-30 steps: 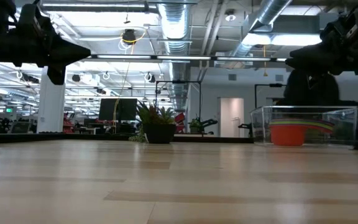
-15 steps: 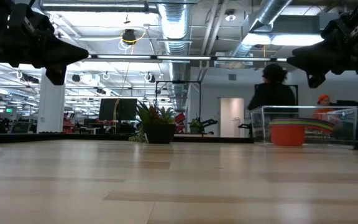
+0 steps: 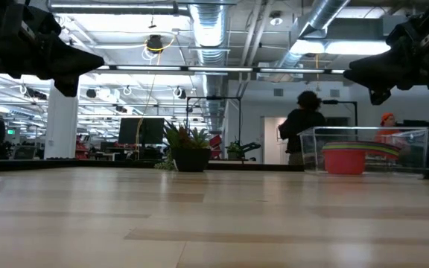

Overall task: Nest measuring cups in basket
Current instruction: Return to Home Position

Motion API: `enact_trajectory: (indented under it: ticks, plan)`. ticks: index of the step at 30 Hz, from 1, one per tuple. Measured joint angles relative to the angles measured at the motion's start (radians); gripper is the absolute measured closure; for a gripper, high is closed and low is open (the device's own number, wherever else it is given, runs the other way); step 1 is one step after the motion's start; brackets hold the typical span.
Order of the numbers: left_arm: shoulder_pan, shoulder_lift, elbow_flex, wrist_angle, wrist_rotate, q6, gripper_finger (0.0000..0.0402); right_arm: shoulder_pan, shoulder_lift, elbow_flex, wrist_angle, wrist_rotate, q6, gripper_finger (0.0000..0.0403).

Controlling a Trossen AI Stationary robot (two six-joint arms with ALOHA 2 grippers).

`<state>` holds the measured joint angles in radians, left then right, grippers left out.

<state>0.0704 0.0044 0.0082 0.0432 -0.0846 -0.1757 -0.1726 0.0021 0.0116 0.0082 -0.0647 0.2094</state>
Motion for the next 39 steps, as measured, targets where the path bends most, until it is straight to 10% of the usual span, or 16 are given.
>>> enact_trajectory:
  ticks: [39]
  plan:
    - [0.0,0.0,-0.002,-0.008,0.044,-0.071,0.0402,0.002,0.0,0.0,0.003,0.014,0.001,0.0265]
